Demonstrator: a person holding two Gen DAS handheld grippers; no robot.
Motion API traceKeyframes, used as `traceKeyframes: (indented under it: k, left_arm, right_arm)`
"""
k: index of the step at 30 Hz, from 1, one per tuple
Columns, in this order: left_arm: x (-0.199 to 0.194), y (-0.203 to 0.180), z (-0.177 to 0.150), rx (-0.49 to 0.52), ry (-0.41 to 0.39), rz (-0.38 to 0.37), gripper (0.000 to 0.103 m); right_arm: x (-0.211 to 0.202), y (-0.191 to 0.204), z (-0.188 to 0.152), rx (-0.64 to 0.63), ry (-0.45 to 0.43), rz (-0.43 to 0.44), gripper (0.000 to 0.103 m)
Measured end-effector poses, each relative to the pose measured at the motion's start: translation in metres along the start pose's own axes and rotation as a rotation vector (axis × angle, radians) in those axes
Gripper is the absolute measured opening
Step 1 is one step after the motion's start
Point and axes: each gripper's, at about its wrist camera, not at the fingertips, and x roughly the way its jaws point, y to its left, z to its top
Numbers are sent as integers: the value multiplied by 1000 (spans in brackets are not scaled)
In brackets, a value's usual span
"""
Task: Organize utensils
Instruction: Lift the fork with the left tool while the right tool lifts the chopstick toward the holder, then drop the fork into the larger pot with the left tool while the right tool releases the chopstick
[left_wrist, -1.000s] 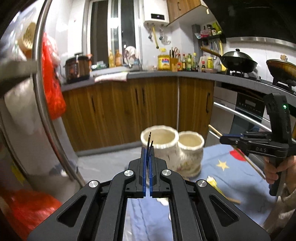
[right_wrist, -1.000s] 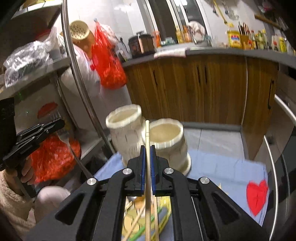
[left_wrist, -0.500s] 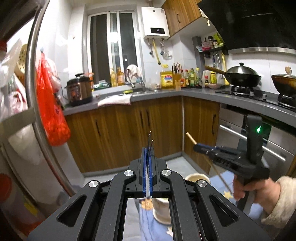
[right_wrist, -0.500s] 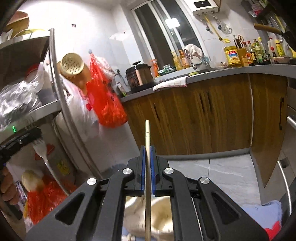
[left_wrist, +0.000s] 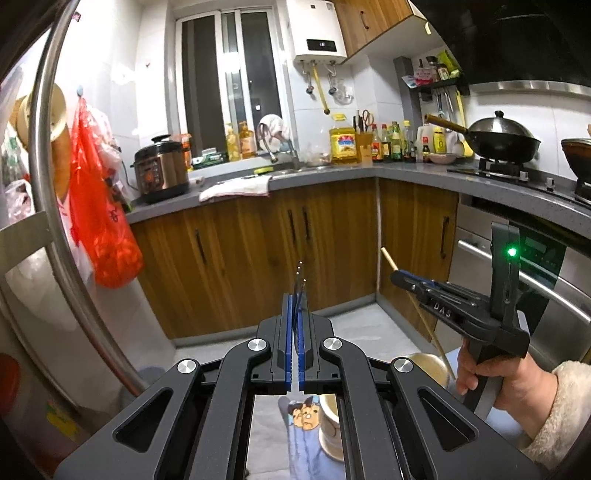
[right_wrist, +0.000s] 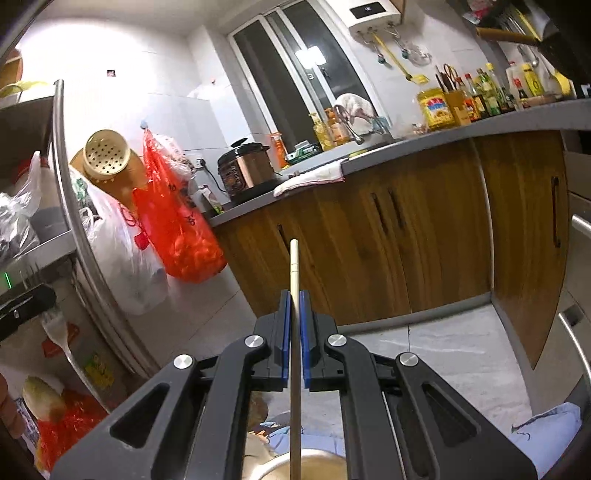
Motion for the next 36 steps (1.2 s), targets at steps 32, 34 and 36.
traceKeyframes:
  k: [32, 34, 36]
  left_arm:
    - [28, -17, -25, 58, 55, -2, 3]
    - [28, -16, -25, 54, 55, -3, 3]
    - [28, -15, -26, 51, 54, -5, 3]
  right_arm:
    - [12, -8, -9, -31, 30, -26, 5]
    - [12, -12, -11, -31, 27, -41, 5]
    - [13, -16, -14, -28, 33, -55, 5]
